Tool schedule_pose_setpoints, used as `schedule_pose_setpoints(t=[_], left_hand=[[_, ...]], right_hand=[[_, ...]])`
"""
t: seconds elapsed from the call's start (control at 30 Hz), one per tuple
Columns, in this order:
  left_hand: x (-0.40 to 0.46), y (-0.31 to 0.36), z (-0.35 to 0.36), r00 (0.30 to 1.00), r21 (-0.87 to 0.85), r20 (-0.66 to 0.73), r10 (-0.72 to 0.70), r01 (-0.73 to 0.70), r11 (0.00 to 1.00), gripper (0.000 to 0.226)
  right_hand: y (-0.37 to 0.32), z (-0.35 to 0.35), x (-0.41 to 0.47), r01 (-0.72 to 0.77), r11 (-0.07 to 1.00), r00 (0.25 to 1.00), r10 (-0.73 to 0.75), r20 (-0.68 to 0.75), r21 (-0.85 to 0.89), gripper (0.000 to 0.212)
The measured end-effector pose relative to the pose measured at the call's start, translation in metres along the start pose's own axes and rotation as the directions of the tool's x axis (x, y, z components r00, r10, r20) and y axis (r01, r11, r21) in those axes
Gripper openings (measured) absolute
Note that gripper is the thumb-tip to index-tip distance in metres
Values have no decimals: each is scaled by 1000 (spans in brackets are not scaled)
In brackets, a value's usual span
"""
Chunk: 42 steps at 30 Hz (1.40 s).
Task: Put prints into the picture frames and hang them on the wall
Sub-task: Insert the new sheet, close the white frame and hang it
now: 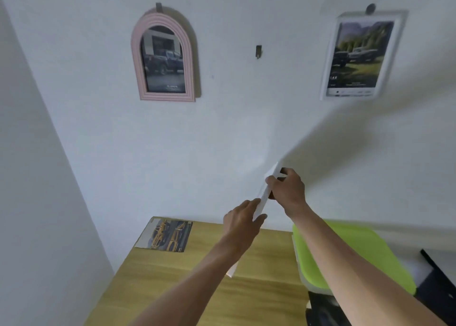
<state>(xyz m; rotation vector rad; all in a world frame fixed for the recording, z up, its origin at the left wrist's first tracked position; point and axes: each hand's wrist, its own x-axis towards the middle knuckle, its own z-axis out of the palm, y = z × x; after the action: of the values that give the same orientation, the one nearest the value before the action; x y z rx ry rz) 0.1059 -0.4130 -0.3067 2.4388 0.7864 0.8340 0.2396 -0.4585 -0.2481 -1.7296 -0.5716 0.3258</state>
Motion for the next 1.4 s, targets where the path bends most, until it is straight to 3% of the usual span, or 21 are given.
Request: schedule_pose_setpoints(t=[0.1,0.23,0.33,0.4,0.5,0.6,0.8,1.0,1.4], left_hand=[[3,11,-3,983,41,-141,121,-116,992,33],[32,2,-32,958,33,-288,-4,14,999,42],[61,-7,-63,957,-1,-253,-141,146,989,57],[81,-9,-81,961,-69,-222,-165,153,986,61],[110,-4,-106,973,-238,-204,-104,54,970,52],[137,5,-128,975,-284,-221,-6,-58,957,30],[197,16,-165,962,-439,-269,-51,-75,895,24],[254,2,-191,984,-479,-162,-78,-9,878,17],[322,-4,-199,988,-374,-148,-42,-17,927,12]], right_hand=[[-7,-31,3,96,995,995,-97,-17,-16,37],[-21,-66,13,142,981,989,-146,26,135,39],[-39,-87,26,182,953,980,-194,29,242,36],[-54,-95,37,190,935,979,-205,18,300,32],[-75,-100,55,209,916,974,-225,9,343,29],[-97,-98,73,247,903,966,-259,-14,352,29],[-139,-82,105,403,896,915,-396,-73,186,30],[-164,-60,135,496,868,859,-492,-142,-11,30],[-188,-32,178,419,878,865,-463,-194,-231,33]])
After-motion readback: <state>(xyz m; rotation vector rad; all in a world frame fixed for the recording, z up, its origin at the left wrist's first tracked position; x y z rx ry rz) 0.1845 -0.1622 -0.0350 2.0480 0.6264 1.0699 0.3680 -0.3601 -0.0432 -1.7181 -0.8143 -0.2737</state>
